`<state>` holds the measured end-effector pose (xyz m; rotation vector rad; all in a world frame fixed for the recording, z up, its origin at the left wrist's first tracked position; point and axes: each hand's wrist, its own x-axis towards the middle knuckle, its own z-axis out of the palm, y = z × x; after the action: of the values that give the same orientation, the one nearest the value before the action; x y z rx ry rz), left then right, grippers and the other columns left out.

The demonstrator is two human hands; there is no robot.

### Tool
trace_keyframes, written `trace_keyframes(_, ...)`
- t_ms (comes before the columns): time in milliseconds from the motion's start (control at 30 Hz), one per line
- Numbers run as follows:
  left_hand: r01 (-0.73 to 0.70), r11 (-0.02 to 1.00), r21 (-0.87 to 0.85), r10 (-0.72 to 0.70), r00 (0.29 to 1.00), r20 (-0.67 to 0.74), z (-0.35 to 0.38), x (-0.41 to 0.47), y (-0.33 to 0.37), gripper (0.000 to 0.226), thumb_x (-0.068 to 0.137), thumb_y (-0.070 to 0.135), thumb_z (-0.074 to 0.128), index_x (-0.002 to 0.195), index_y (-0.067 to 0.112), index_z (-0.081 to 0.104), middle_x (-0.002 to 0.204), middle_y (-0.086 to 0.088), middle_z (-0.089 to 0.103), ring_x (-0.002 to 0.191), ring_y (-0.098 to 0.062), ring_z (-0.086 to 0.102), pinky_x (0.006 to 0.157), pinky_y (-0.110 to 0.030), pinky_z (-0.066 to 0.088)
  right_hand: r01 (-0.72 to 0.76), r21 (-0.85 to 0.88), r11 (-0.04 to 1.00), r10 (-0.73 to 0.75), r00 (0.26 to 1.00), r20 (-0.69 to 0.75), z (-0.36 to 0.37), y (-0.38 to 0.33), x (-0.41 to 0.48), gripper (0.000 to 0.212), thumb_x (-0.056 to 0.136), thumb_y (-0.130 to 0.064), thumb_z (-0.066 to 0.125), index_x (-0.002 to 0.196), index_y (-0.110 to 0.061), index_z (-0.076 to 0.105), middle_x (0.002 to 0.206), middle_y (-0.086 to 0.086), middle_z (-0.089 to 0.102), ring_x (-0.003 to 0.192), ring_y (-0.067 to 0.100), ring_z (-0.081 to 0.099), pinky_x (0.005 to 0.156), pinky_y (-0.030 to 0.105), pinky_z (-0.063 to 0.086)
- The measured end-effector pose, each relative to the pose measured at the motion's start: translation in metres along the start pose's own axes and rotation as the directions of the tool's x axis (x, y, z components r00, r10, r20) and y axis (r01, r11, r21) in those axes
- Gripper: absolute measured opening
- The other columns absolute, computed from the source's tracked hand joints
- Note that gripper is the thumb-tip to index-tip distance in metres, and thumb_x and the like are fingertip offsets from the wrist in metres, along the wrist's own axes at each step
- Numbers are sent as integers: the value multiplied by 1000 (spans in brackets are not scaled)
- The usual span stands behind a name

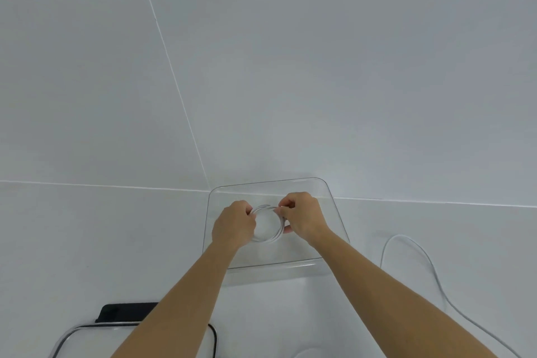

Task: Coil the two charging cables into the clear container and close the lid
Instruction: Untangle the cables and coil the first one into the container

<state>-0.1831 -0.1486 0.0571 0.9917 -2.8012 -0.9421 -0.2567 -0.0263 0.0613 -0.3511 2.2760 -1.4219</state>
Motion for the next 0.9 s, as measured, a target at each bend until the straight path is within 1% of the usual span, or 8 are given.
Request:
trace_keyframes(100, 26, 992, 125, -27, 1000, 1, 4, 11, -7, 13, 90, 14, 45, 90, 14, 58, 91, -4, 62, 85, -26, 60, 66, -31, 42, -39, -28, 999, 40, 999, 21, 11, 4, 13, 8, 80, 1, 62, 84, 7, 64, 77, 13, 60, 69, 30, 62, 64, 45, 60)
trace_keyframes(233, 59, 985, 161, -56, 998, -22, 11, 23, -14, 15, 92, 15, 45, 97, 15, 59, 98, -6, 64, 89, -27, 60, 67, -29, 43, -44, -96, 994, 49, 998, 50, 25, 8, 31, 3, 78, 1, 61, 76, 2, 63, 79, 15, 62, 80, 38, 67, 69, 50, 58)
trace_keyframes(333, 66, 978, 199, -56, 997, -52, 14, 28, -15, 15, 91, 13, 44, 95, 14, 59, 96, -6, 65, 85, -27, 59, 65, -29, 42, -24, -195, 981, 36, 998, 58, 28, 9, 44, 5, 78, -3, 63, 75, -6, 63, 78, 11, 62, 80, 35, 67, 74, 41, 58)
trace_keyframes(433, 66, 968, 242, -53, 997, -61, 17, 30, -15, 17, 89, 10, 44, 94, 13, 59, 97, -7, 65, 84, -27, 57, 65, -30, 41, -25, -284, 959, 48, 996, 77, 30, 15, 50, 2, 80, -10, 64, 82, -10, 66, 85, 9, 65, 77, 25, 62, 68, 31, 51)
trace_keyframes(533, 57, 949, 311, -42, 998, -53, 19, 32, -16, 20, 89, 8, 43, 100, 14, 59, 102, -7, 64, 94, -27, 58, 69, -31, 41, -34, -317, 948, 65, 994, 86, 32, 19, 53, 8, 82, -15, 64, 88, -11, 68, 96, 10, 68, 86, 26, 63, 72, 32, 50)
trace_keyframes(633, 60, 936, 347, -45, 998, -51, 20, 33, -15, 27, 87, 3, 40, 104, 14, 58, 106, -6, 63, 98, -26, 58, 72, -31, 42, -32, -325, 945, 72, 991, 111, 33, 19, 54, 9, 84, -13, 62, 89, -9, 68, 93, 9, 67, 85, 26, 63, 73, 33, 50)
trace_keyframes(767, 85, 955, 285, -68, 995, -70, 20, 33, -13, 23, 90, 8, 41, 103, 13, 59, 106, -6, 63, 97, -27, 58, 73, -33, 44, -67, -277, 959, 100, 989, 107, 36, 22, 56, 5, 80, -5, 59, 82, -9, 60, 73, 7, 57, 69, 24, 54, 65, 30, 47)
trace_keyframes(900, 117, 992, 35, -112, 985, -134, 16, 32, -12, 26, 89, 6, 40, 103, 11, 61, 109, -8, 62, 96, -30, 58, 72, -31, 42, -87, -295, 951, 125, 986, 111, 36, 19, 54, 5, 79, -6, 58, 81, -9, 54, 72, 13, 60, 65, 29, 61, 68, 34, 54)
